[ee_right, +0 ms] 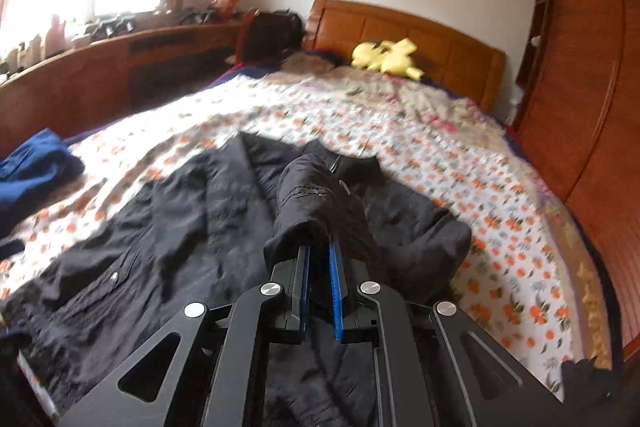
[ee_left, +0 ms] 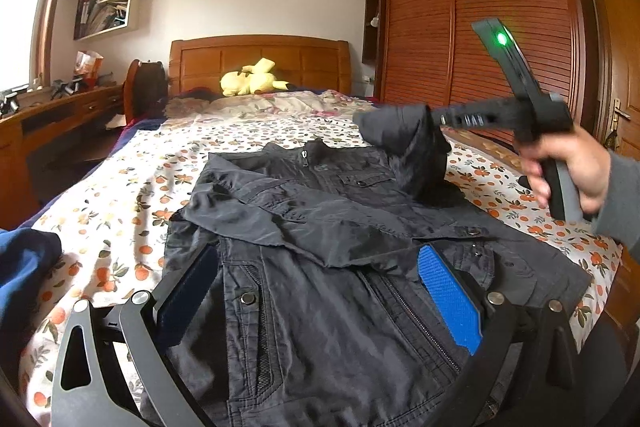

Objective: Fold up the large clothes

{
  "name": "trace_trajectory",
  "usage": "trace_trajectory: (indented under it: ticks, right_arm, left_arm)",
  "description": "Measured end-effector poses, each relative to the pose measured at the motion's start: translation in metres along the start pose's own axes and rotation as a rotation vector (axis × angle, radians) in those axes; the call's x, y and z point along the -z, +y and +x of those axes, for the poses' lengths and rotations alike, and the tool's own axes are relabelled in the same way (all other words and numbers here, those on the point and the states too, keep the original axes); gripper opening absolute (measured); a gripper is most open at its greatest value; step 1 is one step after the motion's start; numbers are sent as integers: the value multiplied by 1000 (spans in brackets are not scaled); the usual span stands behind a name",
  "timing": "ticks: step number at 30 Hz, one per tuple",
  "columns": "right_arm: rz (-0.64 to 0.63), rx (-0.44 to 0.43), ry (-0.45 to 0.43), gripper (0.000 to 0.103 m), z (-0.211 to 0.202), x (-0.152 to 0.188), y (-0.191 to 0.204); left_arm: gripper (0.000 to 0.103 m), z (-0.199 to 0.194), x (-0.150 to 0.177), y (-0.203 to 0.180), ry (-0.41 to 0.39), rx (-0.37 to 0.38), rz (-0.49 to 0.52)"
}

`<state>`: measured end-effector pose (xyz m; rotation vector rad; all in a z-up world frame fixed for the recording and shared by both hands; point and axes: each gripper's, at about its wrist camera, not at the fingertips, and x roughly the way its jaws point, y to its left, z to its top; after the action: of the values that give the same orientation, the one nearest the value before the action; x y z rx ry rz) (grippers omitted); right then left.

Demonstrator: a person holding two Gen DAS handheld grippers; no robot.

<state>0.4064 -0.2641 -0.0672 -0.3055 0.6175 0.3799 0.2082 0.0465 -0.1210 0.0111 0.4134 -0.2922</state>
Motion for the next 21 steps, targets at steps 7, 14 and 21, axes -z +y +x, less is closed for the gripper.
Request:
trace_trajectory:
  ticks: [7,14,21]
  right_arm:
    - [18,-54,118,10,12,61,25]
    - [36,36,139,77,0,94,19]
    - [78,-6,102,77,-31,107,1]
  left_arm:
    - [101,4,-2,0,0,-1,-7]
    - [101,16,-3,-8,14,0,-3]
    - [101,28,-5,-19,22,7,14]
